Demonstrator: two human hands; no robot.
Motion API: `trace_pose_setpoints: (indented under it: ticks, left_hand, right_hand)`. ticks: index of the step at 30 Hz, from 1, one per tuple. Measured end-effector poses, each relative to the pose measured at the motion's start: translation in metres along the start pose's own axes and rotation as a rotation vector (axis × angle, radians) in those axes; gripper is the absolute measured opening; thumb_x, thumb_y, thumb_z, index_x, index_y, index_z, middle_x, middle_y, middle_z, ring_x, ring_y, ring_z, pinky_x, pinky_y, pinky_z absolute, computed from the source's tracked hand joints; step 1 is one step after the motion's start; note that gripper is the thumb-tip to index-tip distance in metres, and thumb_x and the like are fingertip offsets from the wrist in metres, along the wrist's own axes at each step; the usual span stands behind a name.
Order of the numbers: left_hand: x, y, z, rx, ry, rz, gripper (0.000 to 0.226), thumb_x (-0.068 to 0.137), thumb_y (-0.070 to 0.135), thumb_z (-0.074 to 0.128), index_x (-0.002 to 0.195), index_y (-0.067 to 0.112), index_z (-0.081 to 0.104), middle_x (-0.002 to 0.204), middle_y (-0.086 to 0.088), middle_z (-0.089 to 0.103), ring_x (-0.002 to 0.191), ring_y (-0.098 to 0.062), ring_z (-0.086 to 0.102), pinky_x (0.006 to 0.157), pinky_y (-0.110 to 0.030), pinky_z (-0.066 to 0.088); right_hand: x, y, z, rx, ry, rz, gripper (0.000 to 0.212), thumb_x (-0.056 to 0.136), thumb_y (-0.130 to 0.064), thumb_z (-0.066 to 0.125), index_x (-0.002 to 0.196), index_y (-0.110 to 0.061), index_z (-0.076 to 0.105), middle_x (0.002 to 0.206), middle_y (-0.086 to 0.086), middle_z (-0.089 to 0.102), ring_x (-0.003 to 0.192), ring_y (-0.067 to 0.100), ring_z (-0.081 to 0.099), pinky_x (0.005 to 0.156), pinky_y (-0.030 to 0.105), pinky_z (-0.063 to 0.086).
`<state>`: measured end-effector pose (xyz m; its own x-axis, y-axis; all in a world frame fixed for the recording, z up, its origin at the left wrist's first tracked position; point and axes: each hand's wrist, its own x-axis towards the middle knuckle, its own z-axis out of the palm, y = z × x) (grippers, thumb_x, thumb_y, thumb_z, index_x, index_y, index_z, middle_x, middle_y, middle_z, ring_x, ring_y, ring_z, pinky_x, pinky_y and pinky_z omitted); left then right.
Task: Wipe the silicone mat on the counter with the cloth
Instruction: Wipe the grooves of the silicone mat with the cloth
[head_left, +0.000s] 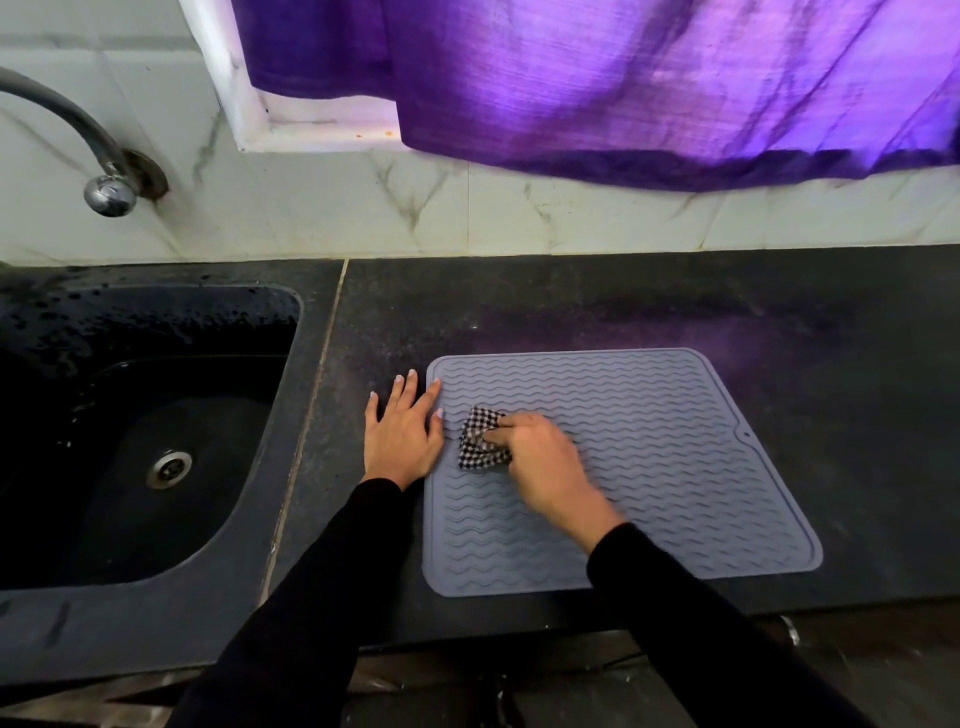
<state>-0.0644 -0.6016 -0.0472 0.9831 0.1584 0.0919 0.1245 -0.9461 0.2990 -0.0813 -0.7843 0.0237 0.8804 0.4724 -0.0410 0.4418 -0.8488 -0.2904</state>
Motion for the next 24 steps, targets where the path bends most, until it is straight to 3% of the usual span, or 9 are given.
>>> trace_pose_setpoints:
  ticks: [5, 9, 11, 14, 17, 19, 20, 22, 24]
  left_hand:
    - [0.0, -0.001, 0.0, 0.002, 0.01, -0.012, 0.047, 0.098, 0.036, 0.028, 0.145, 0.032, 0.024, 0.156, -0.001, 0.016, 0.144, -0.015, 0.009, 0.116, -0.044, 0.003]
    - [0.001, -0.002, 0.0, -0.007, 0.013, -0.016, 0.047, 0.098, 0.035, 0.028, 0.145, 0.033, 0.024, 0.156, 0.0, 0.017, 0.144, -0.015, 0.009, 0.116, -0.043, 0.004]
    - [0.0, -0.002, 0.001, -0.012, 0.018, -0.016, 0.047, 0.098, 0.035, 0.028, 0.145, 0.034, 0.025, 0.156, 0.0, 0.017, 0.144, -0.015, 0.01, 0.116, -0.043, 0.004]
    - [-0.001, -0.001, 0.001, -0.018, 0.024, -0.017, 0.047, 0.098, 0.034, 0.028, 0.145, 0.032, 0.026, 0.156, 0.0, 0.018, 0.144, -0.016, 0.01, 0.116, -0.044, 0.004]
    - [-0.001, 0.001, 0.001, -0.027, 0.04, -0.013, 0.047, 0.098, 0.033, 0.029, 0.144, 0.031, 0.028, 0.155, -0.002, 0.02, 0.144, -0.017, 0.012, 0.116, -0.045, 0.004]
    - [-0.001, 0.002, 0.001, -0.041, 0.042, -0.011, 0.047, 0.097, 0.032, 0.031, 0.144, 0.029, 0.03, 0.155, -0.003, 0.021, 0.144, -0.017, 0.012, 0.116, -0.045, 0.004]
    - [-0.001, 0.002, 0.0, -0.053, 0.044, -0.011, 0.047, 0.097, 0.032, 0.031, 0.144, 0.028, 0.03, 0.155, -0.003, 0.021, 0.144, -0.017, 0.012, 0.116, -0.046, 0.004]
    - [-0.001, 0.001, 0.0, -0.071, 0.06, 0.007, 0.049, 0.095, 0.036, 0.026, 0.143, 0.026, 0.032, 0.155, -0.002, 0.021, 0.144, -0.017, 0.013, 0.116, -0.046, 0.005]
    - [-0.003, 0.001, 0.001, -0.02, 0.056, 0.07, 0.058, 0.089, 0.041, 0.015, 0.143, 0.026, 0.032, 0.155, 0.0, 0.021, 0.144, -0.016, 0.013, 0.116, -0.047, 0.005]
  right_hand:
    - [-0.011, 0.012, 0.021, -0.421, 0.133, -0.118, 0.045, 0.073, -0.018, 0.03, 0.08, -0.027, 0.074, 0.092, -0.003, 0.071, 0.083, 0.021, 0.065, 0.071, 0.029, 0.053]
    - [-0.011, 0.031, 0.018, -0.503, 0.149, -0.131, 0.04, 0.074, -0.018, 0.036, 0.082, -0.028, 0.074, 0.097, -0.003, 0.071, 0.082, 0.02, 0.064, 0.068, 0.03, 0.052]
    - [-0.011, 0.037, 0.011, -0.486, 0.137, -0.129, 0.034, 0.082, -0.014, 0.046, 0.1, -0.029, 0.07, 0.114, -0.001, 0.066, 0.098, 0.023, 0.06, 0.08, 0.033, 0.049]
    - [-0.006, 0.047, -0.008, -0.233, 0.02, 0.076, 0.042, 0.09, -0.008, 0.045, 0.122, -0.031, 0.06, 0.129, 0.005, 0.057, 0.115, 0.028, 0.052, 0.094, 0.037, 0.043]
    - [0.007, 0.054, -0.038, 0.291, 0.056, 0.393, 0.029, 0.087, -0.01, 0.046, 0.097, -0.018, 0.072, 0.096, 0.014, 0.068, 0.094, 0.028, 0.062, 0.073, 0.03, 0.046]
    - [0.012, 0.051, -0.043, 0.547, 0.182, 0.426, 0.022, 0.084, -0.008, 0.049, 0.084, -0.013, 0.069, 0.082, 0.011, 0.067, 0.083, 0.022, 0.06, 0.063, 0.027, 0.038]
    - [0.012, 0.043, -0.039, 0.512, 0.211, 0.368, 0.022, 0.083, -0.008, 0.052, 0.092, -0.014, 0.07, 0.087, 0.009, 0.069, 0.084, 0.02, 0.061, 0.065, 0.024, 0.038]
    - [0.014, 0.025, -0.018, 0.324, 0.195, 0.141, 0.042, 0.08, -0.006, 0.057, 0.119, -0.022, 0.063, 0.114, 0.003, 0.067, 0.102, 0.02, 0.061, 0.087, 0.022, 0.043]
    - [0.014, 0.008, 0.007, 0.075, 0.1, -0.055, 0.055, 0.085, -0.004, 0.052, 0.133, -0.031, 0.049, 0.138, 0.0, 0.051, 0.118, 0.024, 0.048, 0.102, 0.031, 0.038]
